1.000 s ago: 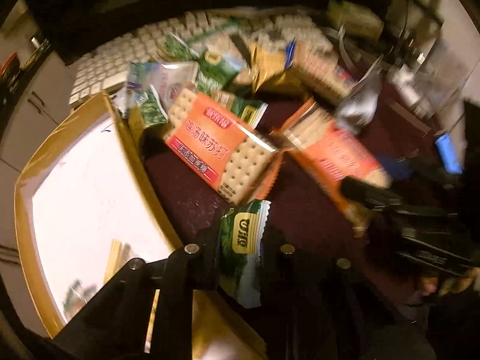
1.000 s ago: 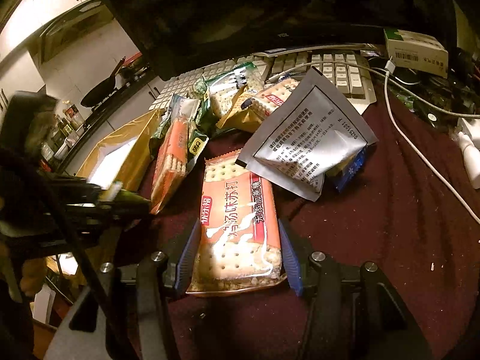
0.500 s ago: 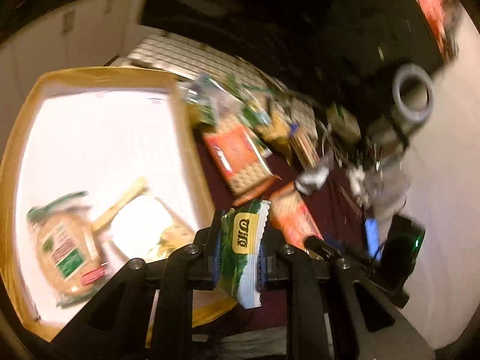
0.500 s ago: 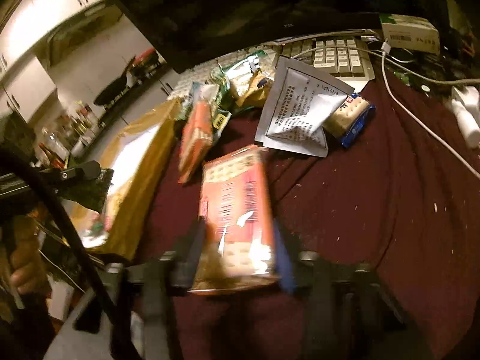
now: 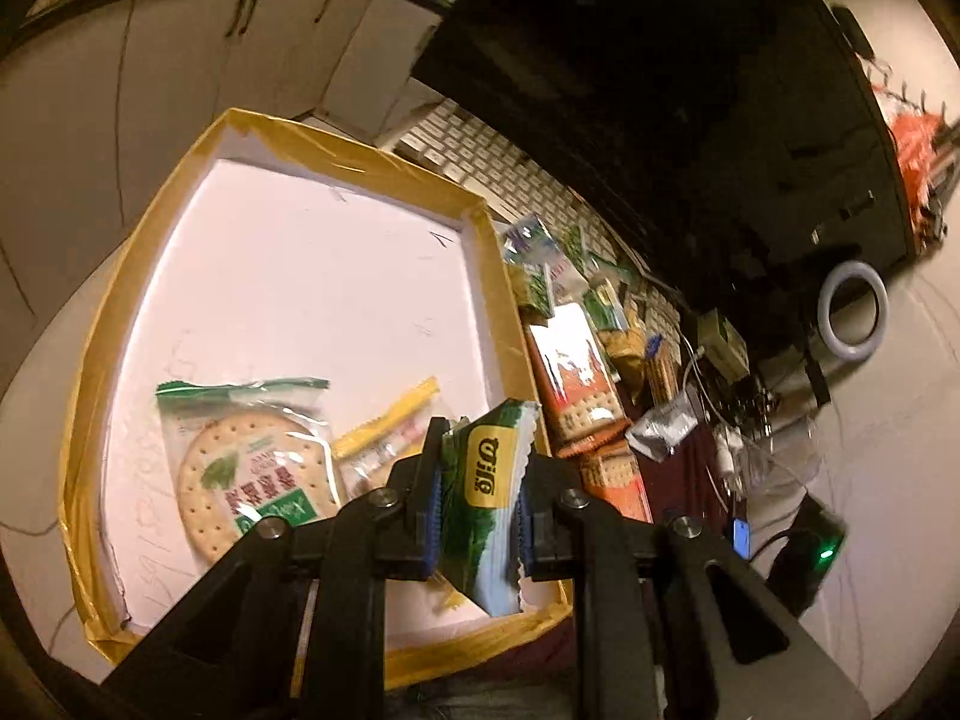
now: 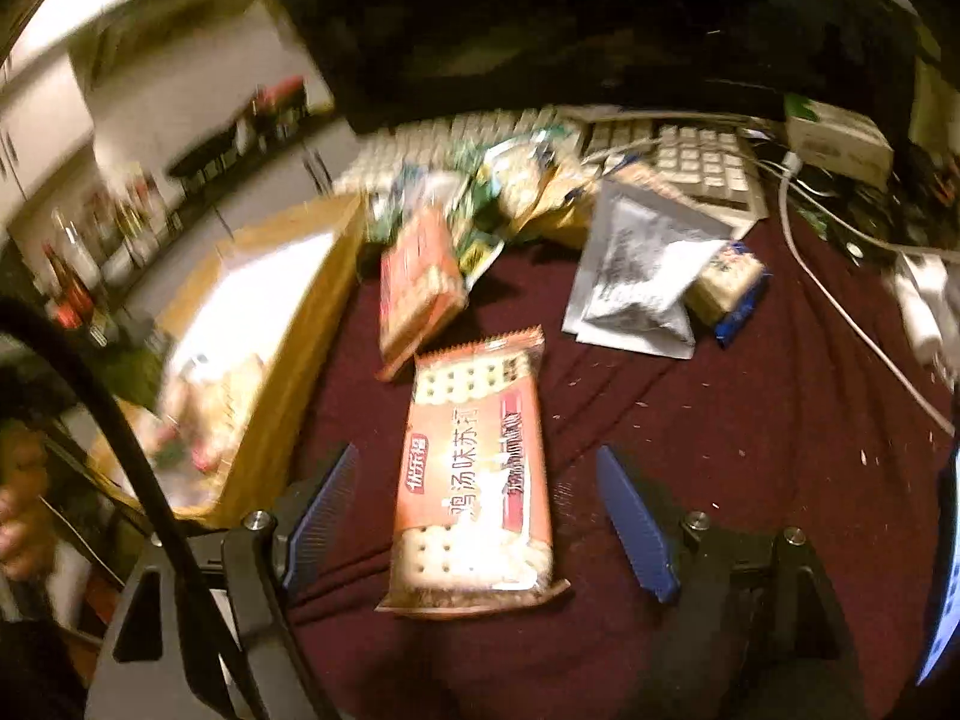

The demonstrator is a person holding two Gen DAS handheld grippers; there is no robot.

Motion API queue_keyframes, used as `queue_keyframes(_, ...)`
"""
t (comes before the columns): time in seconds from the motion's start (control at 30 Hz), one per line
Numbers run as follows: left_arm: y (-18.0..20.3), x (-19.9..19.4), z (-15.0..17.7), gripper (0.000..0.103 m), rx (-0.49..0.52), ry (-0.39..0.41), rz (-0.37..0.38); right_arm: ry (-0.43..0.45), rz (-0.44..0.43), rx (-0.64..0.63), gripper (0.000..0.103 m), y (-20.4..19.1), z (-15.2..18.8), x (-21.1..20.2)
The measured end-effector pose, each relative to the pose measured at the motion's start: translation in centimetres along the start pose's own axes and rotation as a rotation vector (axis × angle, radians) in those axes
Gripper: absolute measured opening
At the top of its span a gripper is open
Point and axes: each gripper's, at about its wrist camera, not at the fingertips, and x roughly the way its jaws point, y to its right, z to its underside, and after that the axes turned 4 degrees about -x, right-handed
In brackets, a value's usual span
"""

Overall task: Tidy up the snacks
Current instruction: 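Carry the green bag and orange cracker pack into the tray and release both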

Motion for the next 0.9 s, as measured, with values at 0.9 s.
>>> queue_keyframes(0.9, -7.8, 2.6, -5.9, 0.021, -0.273, 0.07, -0.039, 0.055, -0.274, -0.211, 0.055, -10.8, -9.7, 4.1)
